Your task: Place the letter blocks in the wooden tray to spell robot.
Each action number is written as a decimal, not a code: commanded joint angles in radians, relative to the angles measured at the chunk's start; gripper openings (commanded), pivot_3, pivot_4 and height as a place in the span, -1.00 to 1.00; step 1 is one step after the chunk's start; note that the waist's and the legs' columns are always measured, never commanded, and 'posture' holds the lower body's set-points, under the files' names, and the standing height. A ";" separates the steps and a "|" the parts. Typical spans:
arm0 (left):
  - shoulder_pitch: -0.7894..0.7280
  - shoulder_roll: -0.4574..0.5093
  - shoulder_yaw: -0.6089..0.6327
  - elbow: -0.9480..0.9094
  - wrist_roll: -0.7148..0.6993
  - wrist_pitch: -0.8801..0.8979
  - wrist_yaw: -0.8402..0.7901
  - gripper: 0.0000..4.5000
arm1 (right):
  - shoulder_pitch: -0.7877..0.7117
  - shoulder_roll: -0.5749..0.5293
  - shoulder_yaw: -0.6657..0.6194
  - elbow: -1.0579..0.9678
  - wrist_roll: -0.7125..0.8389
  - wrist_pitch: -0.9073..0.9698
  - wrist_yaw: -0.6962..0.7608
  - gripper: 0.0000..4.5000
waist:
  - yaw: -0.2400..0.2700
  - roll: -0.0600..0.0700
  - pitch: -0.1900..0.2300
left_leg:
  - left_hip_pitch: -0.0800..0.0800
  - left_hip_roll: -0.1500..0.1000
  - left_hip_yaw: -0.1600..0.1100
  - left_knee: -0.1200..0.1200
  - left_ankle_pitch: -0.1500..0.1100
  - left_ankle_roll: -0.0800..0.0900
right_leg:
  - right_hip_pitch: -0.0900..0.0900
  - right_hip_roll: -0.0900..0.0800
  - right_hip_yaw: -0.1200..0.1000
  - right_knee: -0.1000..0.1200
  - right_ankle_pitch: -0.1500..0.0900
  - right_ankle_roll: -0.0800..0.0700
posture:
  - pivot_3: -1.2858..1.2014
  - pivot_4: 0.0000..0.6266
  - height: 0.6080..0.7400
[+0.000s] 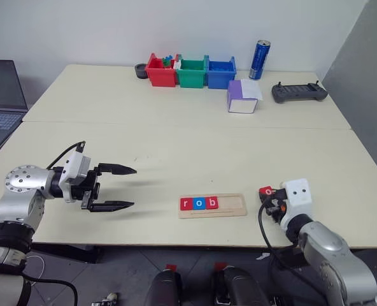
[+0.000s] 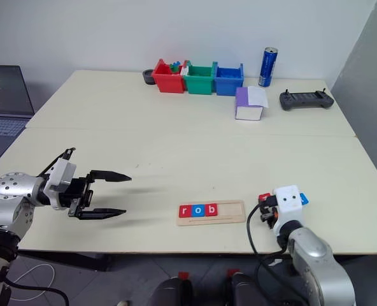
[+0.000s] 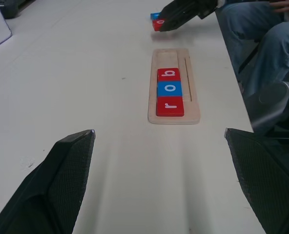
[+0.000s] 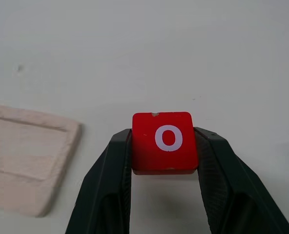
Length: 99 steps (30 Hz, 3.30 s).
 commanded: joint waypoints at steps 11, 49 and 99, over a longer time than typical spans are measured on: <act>-0.095 0.007 -0.083 0.060 -0.022 -0.041 -0.006 1.00 | 0.013 0.057 0.068 -0.053 -0.071 0.093 -0.121 -0.20 | -0.001 -0.001 -0.001 | 0.000 0.000 0.000 0.000 0.000 0.000 | 0.000 0.000 0.000 0.000 0.000 0.000 | 0.03 -0.52 1.00; 0.099 0.079 0.055 -0.087 -0.058 -0.026 -0.006 1.00 | -0.593 -0.645 0.185 1.069 0.008 -0.981 1.357 0.98 | 0.004 0.000 0.000 | 0.000 -0.001 0.001 0.001 0.000 0.000 | 0.000 -0.001 -0.001 0.000 0.000 0.000 | 0.03 -0.52 1.00; 0.144 0.048 0.149 -0.145 -0.006 0.016 -0.006 1.00 | -0.765 -0.460 0.415 0.770 -0.105 -0.547 1.128 -0.36 | 0.000 0.001 0.001 | 0.001 0.000 0.001 0.001 0.000 0.000 | 0.000 -0.001 -0.001 0.001 0.000 0.000 | 0.03 -0.52 1.00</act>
